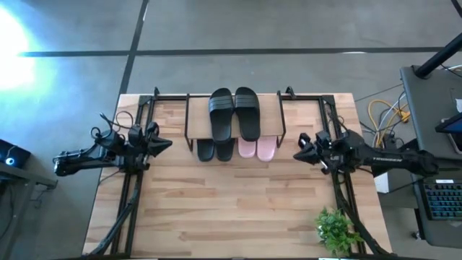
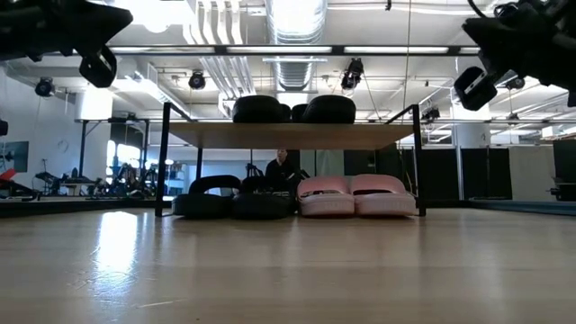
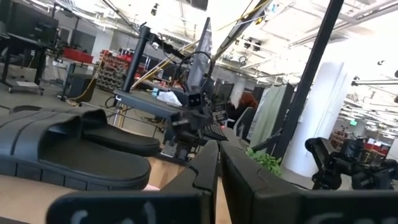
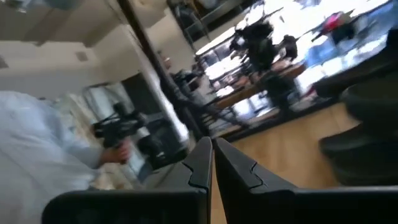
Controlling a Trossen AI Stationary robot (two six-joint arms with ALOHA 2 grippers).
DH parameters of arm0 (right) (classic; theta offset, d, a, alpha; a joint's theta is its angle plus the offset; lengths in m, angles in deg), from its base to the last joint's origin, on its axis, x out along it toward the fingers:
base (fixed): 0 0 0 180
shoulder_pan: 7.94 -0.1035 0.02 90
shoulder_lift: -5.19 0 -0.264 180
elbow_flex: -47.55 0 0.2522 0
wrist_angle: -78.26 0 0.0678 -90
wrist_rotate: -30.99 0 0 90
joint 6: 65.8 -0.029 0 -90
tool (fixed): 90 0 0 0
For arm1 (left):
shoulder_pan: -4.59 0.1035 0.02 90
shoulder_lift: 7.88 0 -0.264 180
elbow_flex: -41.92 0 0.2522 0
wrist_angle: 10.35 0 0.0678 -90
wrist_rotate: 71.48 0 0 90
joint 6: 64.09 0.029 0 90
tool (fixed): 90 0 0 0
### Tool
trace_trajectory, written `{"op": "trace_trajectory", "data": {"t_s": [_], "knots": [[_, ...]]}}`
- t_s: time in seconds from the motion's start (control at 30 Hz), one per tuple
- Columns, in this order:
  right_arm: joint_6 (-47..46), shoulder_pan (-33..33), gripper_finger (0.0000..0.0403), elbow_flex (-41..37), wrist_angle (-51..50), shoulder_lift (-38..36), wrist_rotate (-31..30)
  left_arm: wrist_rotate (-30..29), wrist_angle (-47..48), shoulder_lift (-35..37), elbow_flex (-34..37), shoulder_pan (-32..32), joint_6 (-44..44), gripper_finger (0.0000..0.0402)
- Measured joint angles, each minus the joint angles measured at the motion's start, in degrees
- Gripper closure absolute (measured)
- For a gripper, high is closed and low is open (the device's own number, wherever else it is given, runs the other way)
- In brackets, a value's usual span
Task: Pick and place slides into the shelf
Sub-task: Return to Home Position
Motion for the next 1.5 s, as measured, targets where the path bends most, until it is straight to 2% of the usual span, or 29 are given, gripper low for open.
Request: {"op": "trace_trajectory", "data": {"t_s": [0.07, 0.1, 0.3, 0.4, 0.47, 0.7, 0.93, 1.03, 1.5], "knots": [[-1.57, -1.78, 0.039, -0.01, -0.03, 0.02, -0.59, -0.13, 0.04, -0.19, 0.0, 0.0, 0.0, 0.0398], [-1.53, -3.05, 0.039, -0.01, -0.03, 0.01, -2.81, -0.25, 0.08, -0.28, 0.0, 0.0, 0.0, 0.0398], [4.9, -14.89, 0.039, -0.01, -0.03, 1.38, -21.36, -1.97, -0.01, -0.87, 0.0, 0.0, -0.17, 0.0398], [7.36, -18.71, 0.039, -0.01, -0.12, 2.18, -25.48, -2.27, 0.09, -0.76, -0.02, 0.0, -0.31, 0.0398], [7.89, -18.95, 0.039, -0.01, -0.3, 2.26, -26.67, -2.37, -0.06, -0.77, -0.02, 0.0, -0.41, 0.0398], [9.21, -14.7, 0.039, -0.04, -3.18, 2.17, -26.26, -2.66, 2.48, -1.14, -0.02, 0.24, -1.11, 0.0398], [8.41, -9.15, 0.039, -0.12, -5.22, 1.68, -16.87, -3.39, 5.62, -1.14, 0.02, 0.24, -1.49, 0.0398], [8.12, -6.75, 0.039, -0.12, -6.84, 0.94, -14.92, -4.44, 5.62, -1.14, 0.02, 0.24, -1.49, 0.0398], [5.98, -5.7, 0.039, -0.12, -16.08, -7.92, -14.36, -4.65, 5.7, 0.3, 0.07, 0.22, -1.29, 0.0398]]}}
